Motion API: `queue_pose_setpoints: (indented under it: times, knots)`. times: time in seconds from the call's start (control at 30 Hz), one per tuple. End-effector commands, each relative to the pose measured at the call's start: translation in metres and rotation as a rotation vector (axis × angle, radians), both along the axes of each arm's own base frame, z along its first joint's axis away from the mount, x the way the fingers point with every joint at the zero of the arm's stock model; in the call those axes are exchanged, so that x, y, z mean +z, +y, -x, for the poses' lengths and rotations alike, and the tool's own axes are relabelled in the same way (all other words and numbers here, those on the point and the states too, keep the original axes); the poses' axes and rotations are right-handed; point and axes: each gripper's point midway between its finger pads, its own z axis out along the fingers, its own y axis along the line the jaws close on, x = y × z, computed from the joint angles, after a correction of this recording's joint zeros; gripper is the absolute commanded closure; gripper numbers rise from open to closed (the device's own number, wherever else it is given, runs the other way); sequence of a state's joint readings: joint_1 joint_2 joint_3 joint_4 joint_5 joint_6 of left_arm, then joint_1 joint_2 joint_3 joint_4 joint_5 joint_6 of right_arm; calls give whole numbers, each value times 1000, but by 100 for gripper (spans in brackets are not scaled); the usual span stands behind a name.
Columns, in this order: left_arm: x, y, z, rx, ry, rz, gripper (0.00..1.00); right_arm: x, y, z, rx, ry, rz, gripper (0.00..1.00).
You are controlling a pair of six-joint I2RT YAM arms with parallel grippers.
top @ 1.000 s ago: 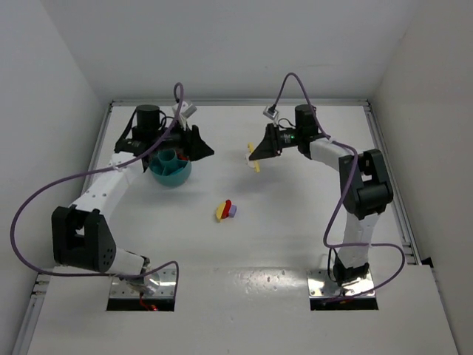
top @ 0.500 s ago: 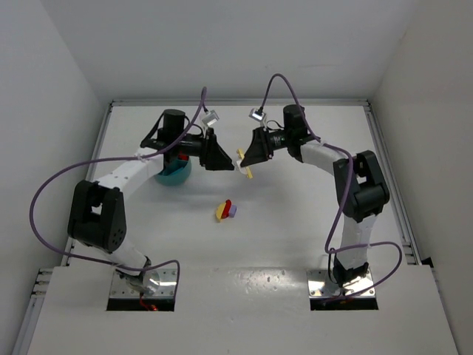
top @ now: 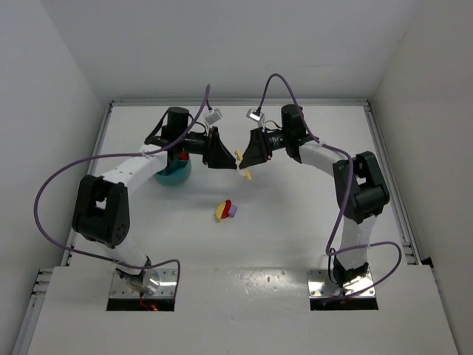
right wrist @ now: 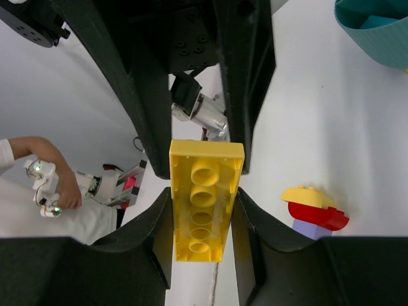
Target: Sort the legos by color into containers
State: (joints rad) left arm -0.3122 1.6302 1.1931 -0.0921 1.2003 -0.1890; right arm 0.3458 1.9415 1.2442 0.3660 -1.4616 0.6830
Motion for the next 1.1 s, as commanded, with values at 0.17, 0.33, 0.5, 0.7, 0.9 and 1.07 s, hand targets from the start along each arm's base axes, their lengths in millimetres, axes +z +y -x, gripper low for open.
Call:
queue_pose_setpoints:
  times: [0.17, 0.33, 0.5, 0.7, 0.9, 1.07]
  knots:
    - [16, -12, -3, -57, -58, 43, 50, 32, 5, 8, 56, -173, -72, 100]
    - [20, -12, -3, -66, -65, 50, 64, 33, 5, 9, 56, -182, -75, 100]
    - [19, -15, 4, -102, -51, 61, 91, 33, 6, 7, 45, -192, -75, 100]
    - [20, -14, 11, -136, -37, 73, 100, 35, 3, 4, 36, -191, -74, 70]
    - [14, -5, 10, -114, -47, 57, 100, 33, -9, 0, 4, -141, -54, 44]
    - [14, -5, 12, -125, -56, 60, 100, 32, -10, 3, 4, -123, -48, 45]
